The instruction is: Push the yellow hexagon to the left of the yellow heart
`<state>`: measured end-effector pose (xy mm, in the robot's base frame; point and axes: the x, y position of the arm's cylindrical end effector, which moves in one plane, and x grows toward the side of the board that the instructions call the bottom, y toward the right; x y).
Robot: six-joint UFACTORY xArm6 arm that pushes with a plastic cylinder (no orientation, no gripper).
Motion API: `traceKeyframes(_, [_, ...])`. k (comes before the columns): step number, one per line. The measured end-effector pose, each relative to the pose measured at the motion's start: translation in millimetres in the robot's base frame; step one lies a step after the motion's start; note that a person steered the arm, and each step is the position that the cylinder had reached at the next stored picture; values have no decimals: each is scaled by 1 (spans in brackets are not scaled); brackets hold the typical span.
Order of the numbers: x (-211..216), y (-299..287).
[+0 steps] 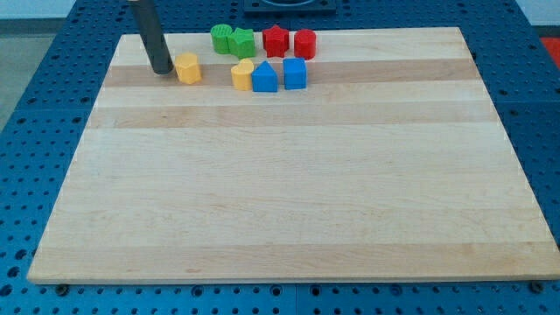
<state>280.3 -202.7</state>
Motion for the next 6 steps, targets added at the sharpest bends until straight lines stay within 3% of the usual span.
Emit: traceKeyframes(6, [7,33])
